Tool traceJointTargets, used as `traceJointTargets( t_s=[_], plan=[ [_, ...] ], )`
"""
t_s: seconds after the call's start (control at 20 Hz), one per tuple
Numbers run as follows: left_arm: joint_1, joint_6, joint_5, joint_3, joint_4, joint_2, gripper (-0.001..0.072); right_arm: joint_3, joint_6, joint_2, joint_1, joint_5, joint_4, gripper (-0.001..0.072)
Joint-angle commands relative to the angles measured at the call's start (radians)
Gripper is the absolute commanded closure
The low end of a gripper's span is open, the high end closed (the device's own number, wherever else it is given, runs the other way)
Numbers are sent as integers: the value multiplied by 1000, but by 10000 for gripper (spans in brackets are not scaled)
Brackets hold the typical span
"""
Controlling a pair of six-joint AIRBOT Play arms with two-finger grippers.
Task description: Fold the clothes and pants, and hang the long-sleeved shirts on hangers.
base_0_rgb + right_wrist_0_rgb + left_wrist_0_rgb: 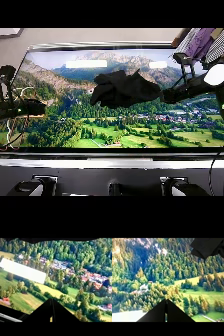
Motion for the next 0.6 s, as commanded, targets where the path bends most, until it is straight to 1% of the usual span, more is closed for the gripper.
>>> traceJointTargets(
  t_s=[0.0,0.35,0.4,0.45,0.5,0.55],
  plan=[
    [1,0,0,0,0,0,673,0,-2,1,1,0,0,667],
    [1,0,1,0,0,-1,672,0,-2,0,1,0,0,667],
    [1,0,3,-1,1,-2,635,0,-2,1,1,0,0,667],
    [1,-9,10,-4,0,-5,401,0,-2,1,1,0,0,667],
    [1,-49,6,-10,-1,-9,-13,0,-2,0,1,0,0,667],
    [1,-96,29,-23,-1,-17,-13,0,-2,0,1,0,0,667]
  ],
)
